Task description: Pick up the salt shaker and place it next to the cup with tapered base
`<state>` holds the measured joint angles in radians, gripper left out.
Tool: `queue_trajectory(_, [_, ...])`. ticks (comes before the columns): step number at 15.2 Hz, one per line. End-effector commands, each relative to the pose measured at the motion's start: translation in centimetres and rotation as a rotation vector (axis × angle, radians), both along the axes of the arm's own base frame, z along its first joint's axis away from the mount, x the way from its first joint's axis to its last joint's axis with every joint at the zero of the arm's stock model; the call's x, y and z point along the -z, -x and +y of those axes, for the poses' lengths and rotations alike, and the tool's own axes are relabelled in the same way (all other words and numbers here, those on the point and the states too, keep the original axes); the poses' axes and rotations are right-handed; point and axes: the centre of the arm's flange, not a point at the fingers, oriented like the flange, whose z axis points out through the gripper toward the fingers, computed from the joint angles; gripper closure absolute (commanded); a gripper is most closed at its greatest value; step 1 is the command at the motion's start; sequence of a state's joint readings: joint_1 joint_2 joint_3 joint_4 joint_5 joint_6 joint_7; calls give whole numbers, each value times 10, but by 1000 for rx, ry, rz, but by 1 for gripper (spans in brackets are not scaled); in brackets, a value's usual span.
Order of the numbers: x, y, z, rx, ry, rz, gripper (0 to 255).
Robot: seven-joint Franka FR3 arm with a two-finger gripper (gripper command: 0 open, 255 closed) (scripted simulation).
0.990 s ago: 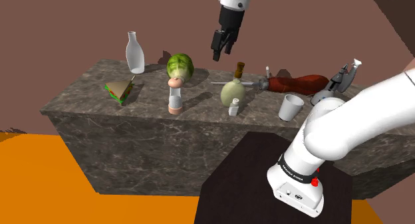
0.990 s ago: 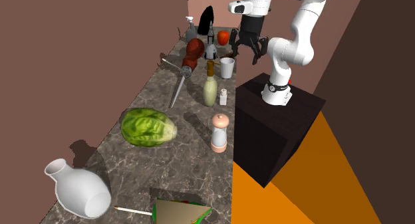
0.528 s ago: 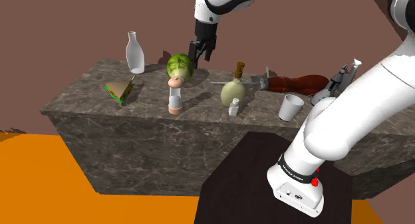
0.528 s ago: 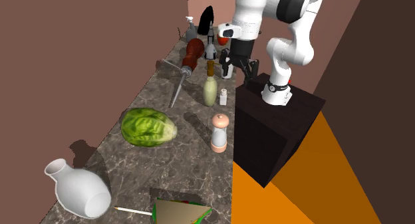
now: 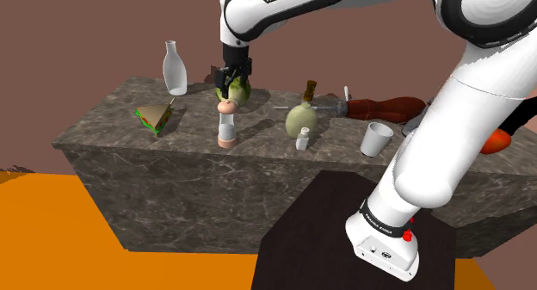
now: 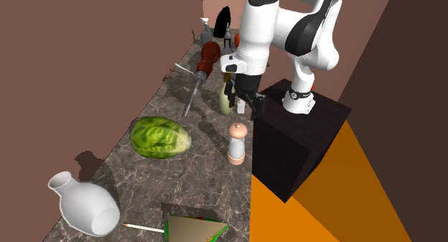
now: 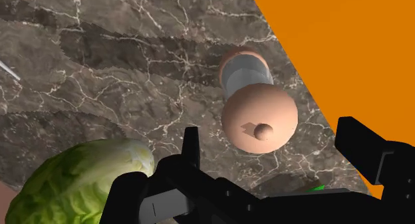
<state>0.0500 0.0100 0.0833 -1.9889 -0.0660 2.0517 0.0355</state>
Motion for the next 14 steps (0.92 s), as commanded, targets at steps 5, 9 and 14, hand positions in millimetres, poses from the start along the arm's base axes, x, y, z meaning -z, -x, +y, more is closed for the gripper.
queue_trajectory(5, [38,-41,14,-2,8,3,0])
queue_trajectory(9, [59,-42,13,-2,8,3,0])
queue_trajectory(14, [67,-43,13,-2,8,3,0])
